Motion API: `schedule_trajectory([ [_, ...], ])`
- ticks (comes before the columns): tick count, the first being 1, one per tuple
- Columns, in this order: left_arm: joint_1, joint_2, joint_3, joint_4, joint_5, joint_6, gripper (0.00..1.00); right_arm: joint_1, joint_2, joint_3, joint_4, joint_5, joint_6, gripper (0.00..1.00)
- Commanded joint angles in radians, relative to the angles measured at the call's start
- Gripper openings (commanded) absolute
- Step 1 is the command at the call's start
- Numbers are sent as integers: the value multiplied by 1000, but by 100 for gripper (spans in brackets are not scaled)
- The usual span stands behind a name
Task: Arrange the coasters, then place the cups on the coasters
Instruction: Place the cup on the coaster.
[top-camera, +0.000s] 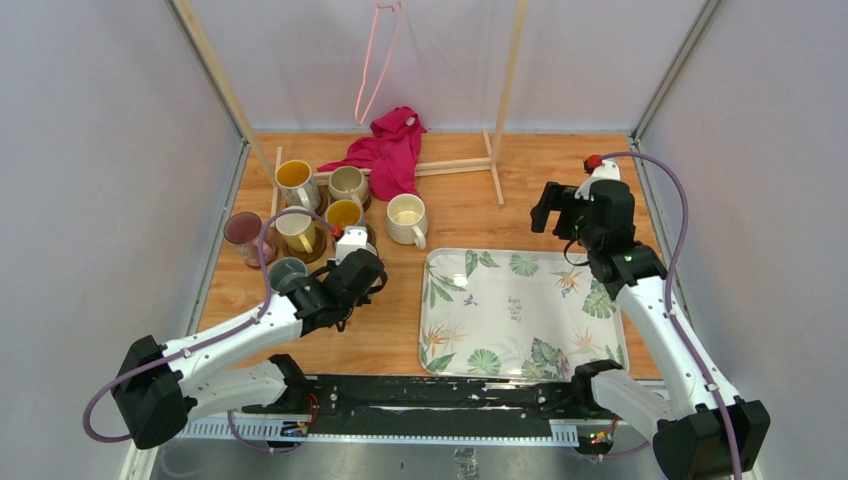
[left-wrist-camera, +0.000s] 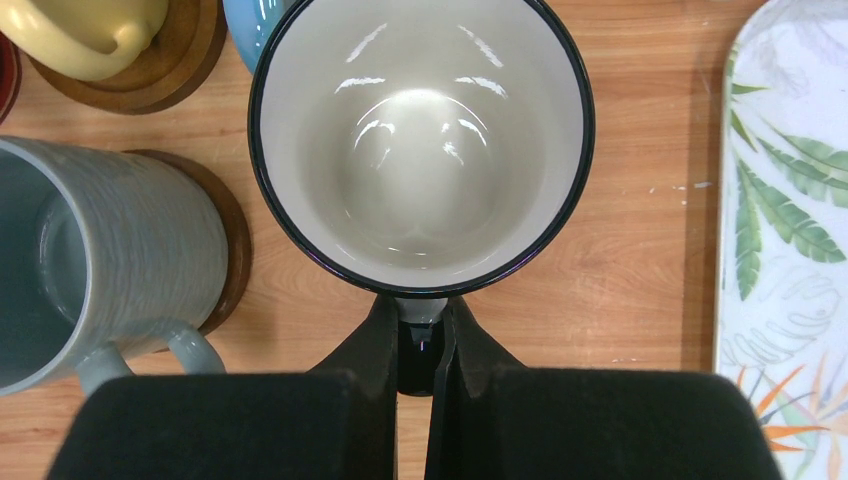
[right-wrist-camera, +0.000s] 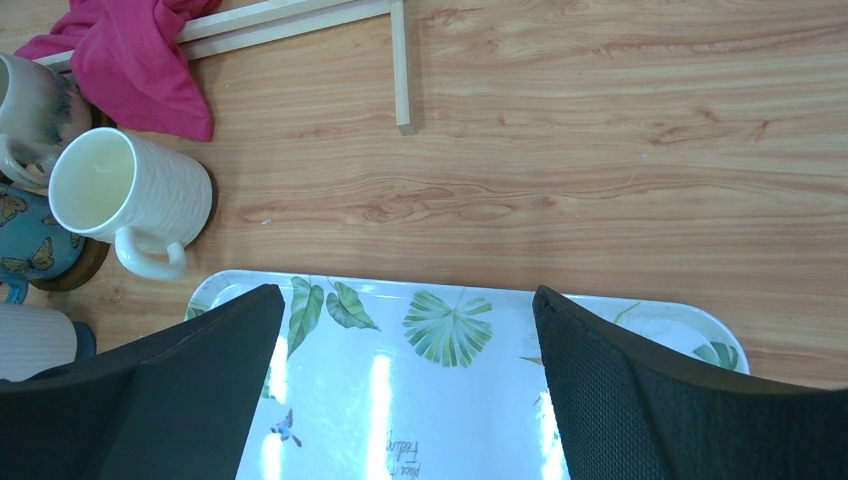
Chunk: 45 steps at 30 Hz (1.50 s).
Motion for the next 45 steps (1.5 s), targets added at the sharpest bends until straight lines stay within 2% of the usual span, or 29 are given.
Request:
schedule_trajectory([
  [1, 15, -35, -7, 40, -67, -39, 0, -8, 6, -16, 16, -29, 9, 100],
  [40, 17, -76, -74, 45, -46, -96, 0, -6, 13, -27, 28, -45, 18, 100],
  [45, 17, -72, -79, 42, -45, -109, 8, -6, 13, -26, 27, -46, 17, 100],
])
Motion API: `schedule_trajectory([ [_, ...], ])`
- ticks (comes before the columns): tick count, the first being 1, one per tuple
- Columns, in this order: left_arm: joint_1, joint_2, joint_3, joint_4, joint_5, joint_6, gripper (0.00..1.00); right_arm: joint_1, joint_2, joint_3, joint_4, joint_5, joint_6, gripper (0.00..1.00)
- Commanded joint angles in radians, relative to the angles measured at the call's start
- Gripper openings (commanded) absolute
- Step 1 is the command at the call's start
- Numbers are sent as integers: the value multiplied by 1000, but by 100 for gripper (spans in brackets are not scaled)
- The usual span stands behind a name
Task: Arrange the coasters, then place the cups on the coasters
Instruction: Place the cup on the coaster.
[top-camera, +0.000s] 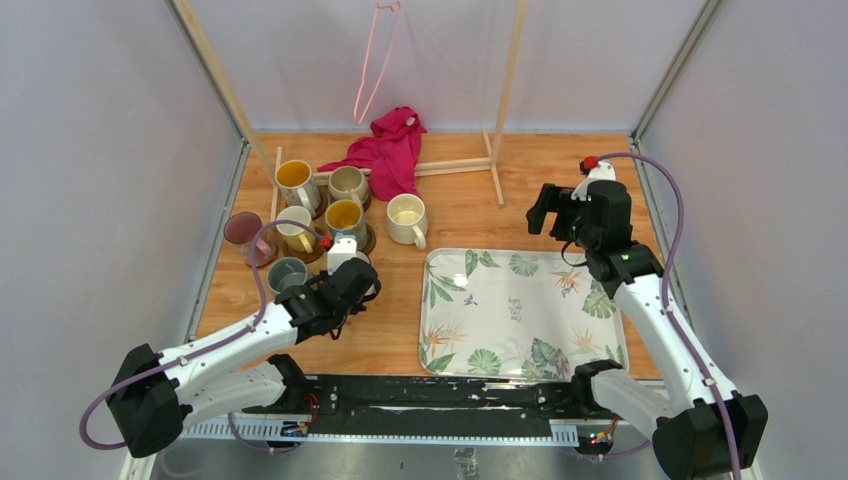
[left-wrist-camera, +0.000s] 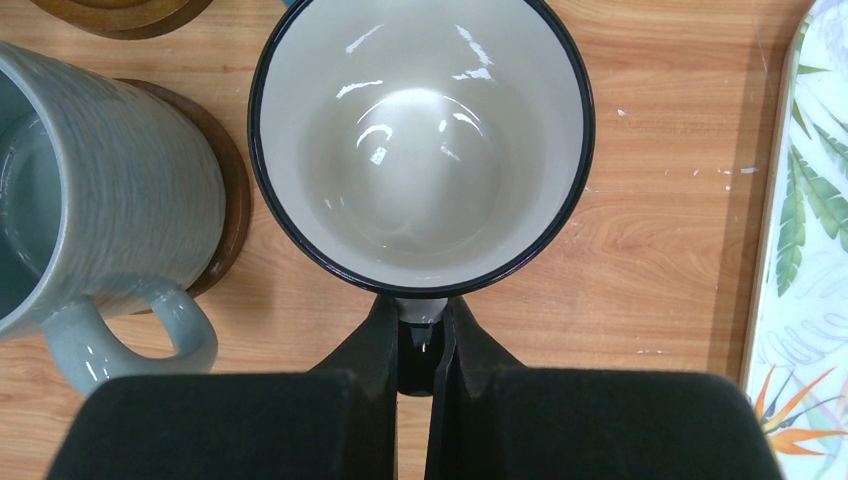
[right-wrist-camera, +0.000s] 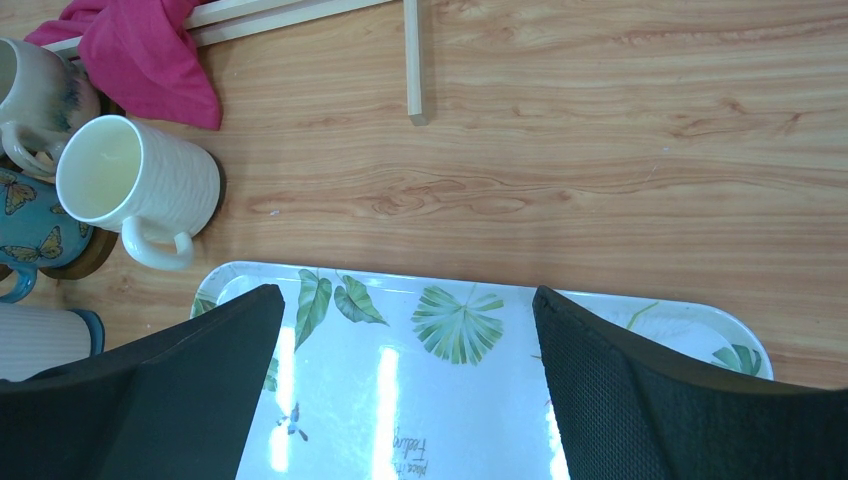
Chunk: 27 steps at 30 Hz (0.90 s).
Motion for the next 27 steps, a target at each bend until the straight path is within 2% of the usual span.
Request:
schedule_trajectory([
  [1, 5, -17, 0, 47, -61, -24, 11, -6, -2, -11, 12, -10, 7, 100],
  [3, 5, -19, 2, 43, -64, -28, 18, -6, -1, -11, 12, -10, 7, 100],
  [10, 5, -26, 15, 28, -66, -23, 35, -5, -1, -10, 12, -12, 6, 100],
  [19, 5, -54, 48, -23, -60, -24, 52, -5, -4, -12, 16, -15, 12, 100],
  [27, 5, -117, 102, -69, -34, 18, 79, -5, -4, -12, 17, -17, 15, 100],
])
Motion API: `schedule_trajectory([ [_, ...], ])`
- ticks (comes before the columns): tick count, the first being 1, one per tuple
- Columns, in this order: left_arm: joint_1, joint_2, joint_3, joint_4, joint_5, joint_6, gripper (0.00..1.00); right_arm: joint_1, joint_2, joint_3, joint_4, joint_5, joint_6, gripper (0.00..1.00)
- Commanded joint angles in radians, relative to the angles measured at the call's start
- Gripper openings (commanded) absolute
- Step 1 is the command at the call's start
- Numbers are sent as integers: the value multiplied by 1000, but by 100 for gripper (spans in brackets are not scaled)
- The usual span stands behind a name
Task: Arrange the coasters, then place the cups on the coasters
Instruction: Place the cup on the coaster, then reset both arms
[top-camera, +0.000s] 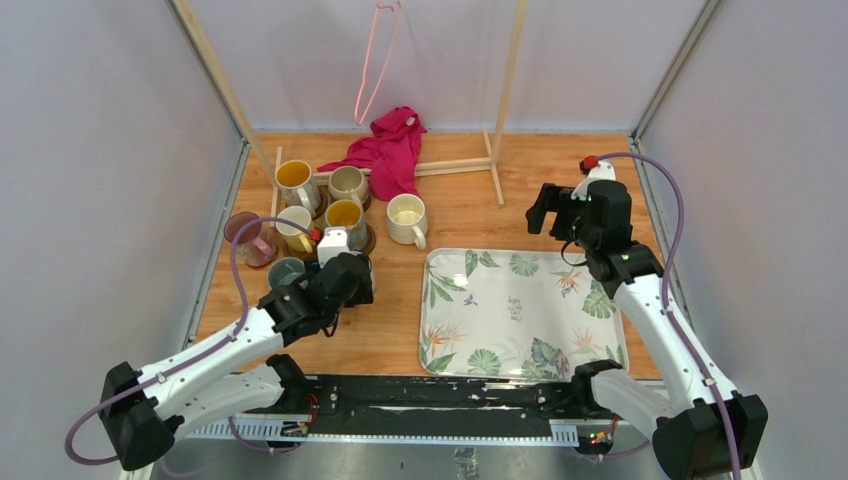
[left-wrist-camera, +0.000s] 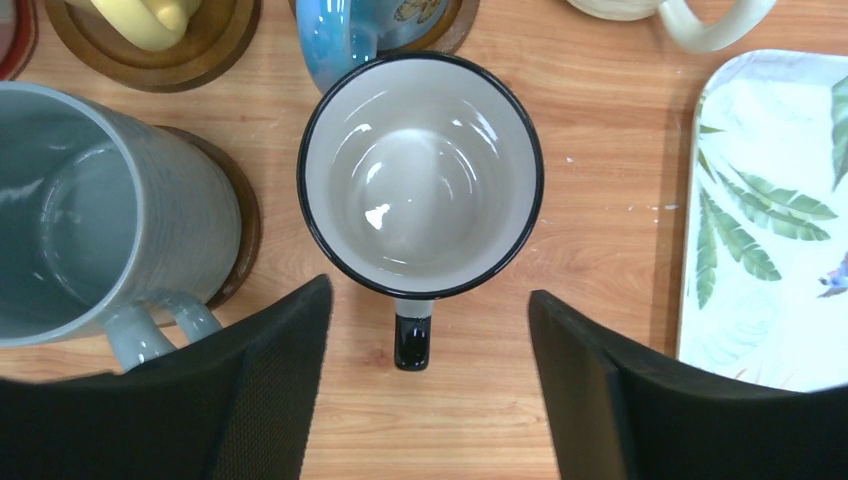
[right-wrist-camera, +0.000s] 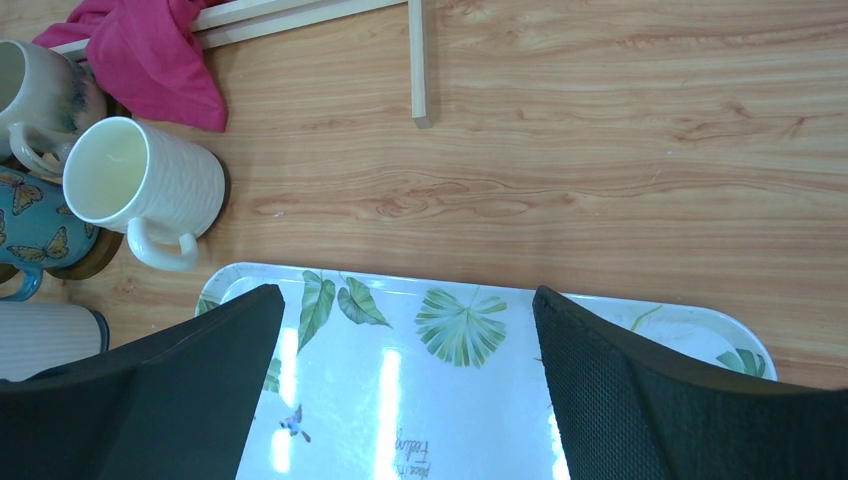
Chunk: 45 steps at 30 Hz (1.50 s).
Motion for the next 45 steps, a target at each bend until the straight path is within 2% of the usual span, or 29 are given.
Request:
schedule_trajectory([
  [1, 5, -32, 61, -33, -11, 23, 83, -5, -7, -13, 11, -11, 16, 100],
  [5, 5, -48, 110, -37, 6, 63, 97, -6, -16, -19, 11, -8, 18, 100],
  [7, 5, -47, 141, -34, 15, 87, 100, -6, -19, -19, 8, -9, 15, 100],
  [24, 5, 24, 286, 100, 185, 241, 100, 56, -47, -13, -90, 0, 14, 100],
  [36, 5, 99, 365, 114, 209, 292, 100, 91, -107, 2, -132, 32, -5, 100],
  [45, 5, 114, 407, 93, 171, 354, 100, 92, -126, 41, -105, 71, -14, 100],
])
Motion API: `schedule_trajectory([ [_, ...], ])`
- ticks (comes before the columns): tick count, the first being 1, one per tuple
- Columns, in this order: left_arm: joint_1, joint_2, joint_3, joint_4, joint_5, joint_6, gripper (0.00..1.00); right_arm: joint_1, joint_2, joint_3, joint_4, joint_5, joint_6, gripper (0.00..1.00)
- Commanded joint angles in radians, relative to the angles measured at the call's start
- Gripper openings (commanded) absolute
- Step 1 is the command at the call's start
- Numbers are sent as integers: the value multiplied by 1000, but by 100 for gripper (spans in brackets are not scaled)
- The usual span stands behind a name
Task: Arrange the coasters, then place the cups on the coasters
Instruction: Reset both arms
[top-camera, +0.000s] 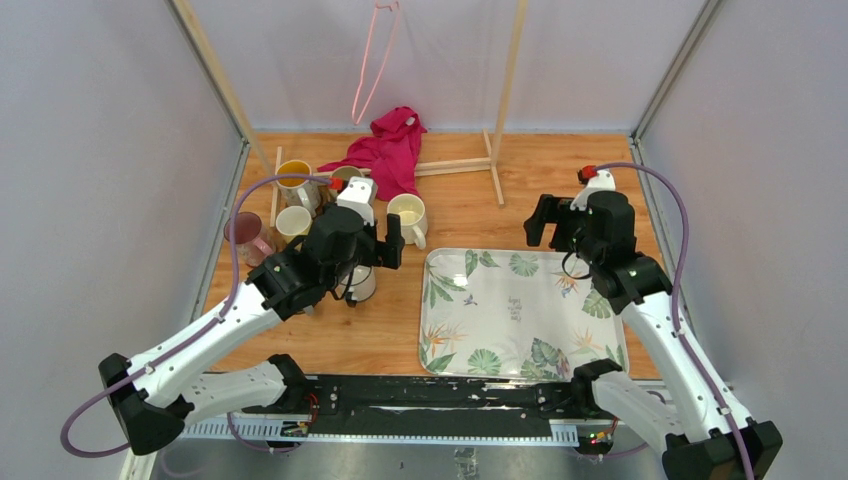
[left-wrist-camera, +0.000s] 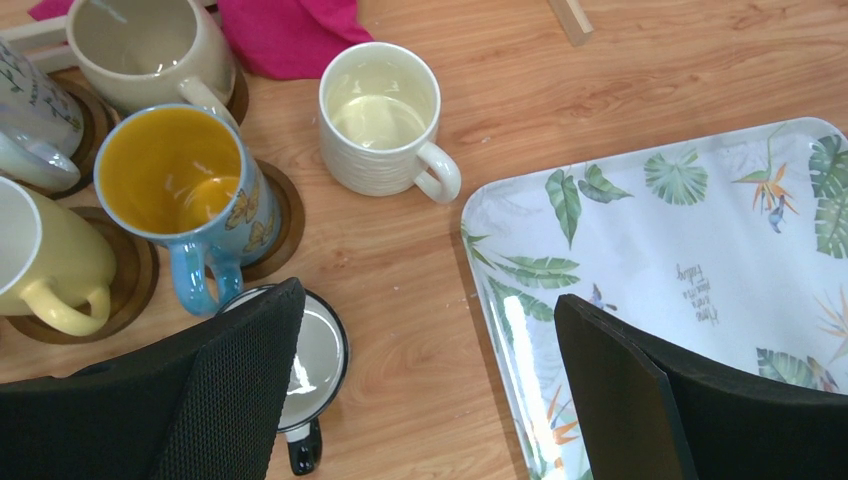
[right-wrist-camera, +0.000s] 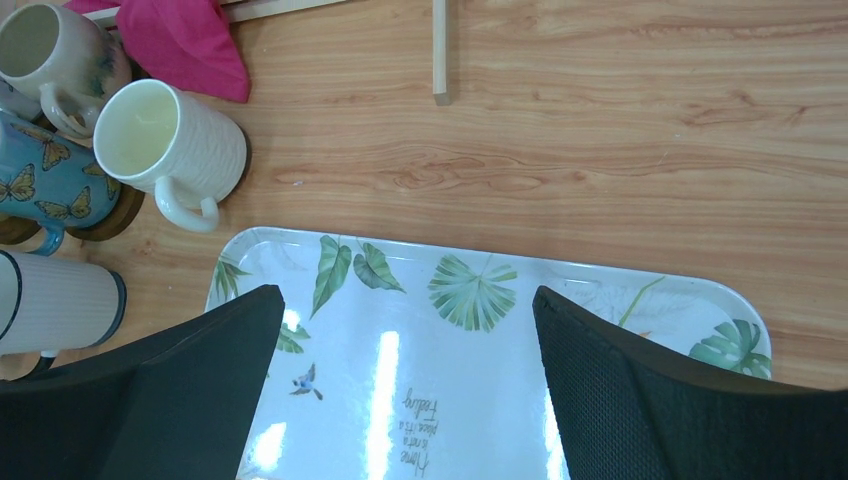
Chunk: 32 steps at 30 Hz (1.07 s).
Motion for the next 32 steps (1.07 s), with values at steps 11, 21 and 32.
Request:
schedule_trajectory([
  [11, 5, 14, 28, -1, -36, 57, 100, 16, -114, -3, 90, 38, -7, 100],
  [21, 5, 19, 28, 7, -18, 75, 100, 15, -148, -26, 121, 51, 8, 100],
  [32, 5, -1, 18, 19, 5, 71, 100, 15, -138, -26, 133, 42, 9, 100],
])
